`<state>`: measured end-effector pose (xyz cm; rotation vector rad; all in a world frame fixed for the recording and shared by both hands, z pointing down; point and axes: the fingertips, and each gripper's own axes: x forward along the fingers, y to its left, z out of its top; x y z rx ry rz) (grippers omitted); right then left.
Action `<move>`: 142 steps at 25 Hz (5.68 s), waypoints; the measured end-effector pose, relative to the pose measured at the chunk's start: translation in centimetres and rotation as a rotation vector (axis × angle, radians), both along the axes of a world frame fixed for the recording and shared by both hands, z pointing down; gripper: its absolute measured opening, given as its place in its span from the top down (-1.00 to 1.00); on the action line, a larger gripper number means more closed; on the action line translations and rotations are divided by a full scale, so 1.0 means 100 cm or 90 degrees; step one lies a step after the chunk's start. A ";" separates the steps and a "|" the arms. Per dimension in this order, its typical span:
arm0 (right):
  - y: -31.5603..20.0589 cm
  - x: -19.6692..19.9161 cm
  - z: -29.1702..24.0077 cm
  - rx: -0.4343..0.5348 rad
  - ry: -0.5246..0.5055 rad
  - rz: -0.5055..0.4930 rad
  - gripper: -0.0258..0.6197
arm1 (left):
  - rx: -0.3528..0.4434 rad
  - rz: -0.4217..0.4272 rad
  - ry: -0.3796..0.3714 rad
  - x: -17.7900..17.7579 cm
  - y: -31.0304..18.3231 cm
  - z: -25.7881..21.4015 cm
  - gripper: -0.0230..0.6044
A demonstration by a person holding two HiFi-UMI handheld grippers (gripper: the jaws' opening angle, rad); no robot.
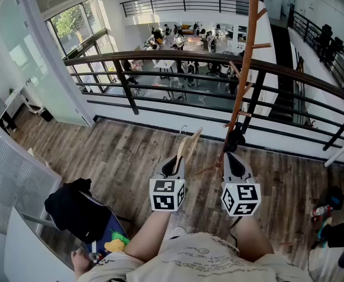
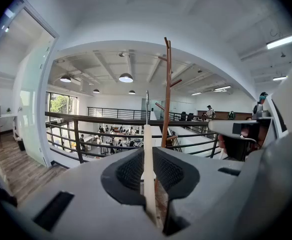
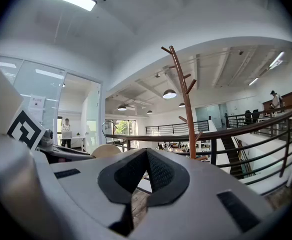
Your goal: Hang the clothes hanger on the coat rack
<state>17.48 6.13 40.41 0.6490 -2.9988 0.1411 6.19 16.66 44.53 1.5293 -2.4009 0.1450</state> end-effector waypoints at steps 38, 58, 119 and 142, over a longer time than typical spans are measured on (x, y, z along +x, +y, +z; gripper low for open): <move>0.066 -0.086 0.033 -0.027 0.022 -0.062 0.92 | -0.019 0.026 0.022 -0.072 0.041 0.033 0.75; 0.043 -0.143 0.040 -0.038 0.019 -0.066 0.92 | -0.010 0.031 0.030 -0.124 0.017 0.040 0.75; -0.258 -0.329 0.026 -0.031 0.024 0.035 0.92 | -0.019 0.121 0.025 -0.322 -0.312 0.025 0.75; -0.289 -0.337 0.045 -0.054 0.059 0.244 0.92 | -0.041 0.322 0.020 -0.373 -0.374 0.037 0.75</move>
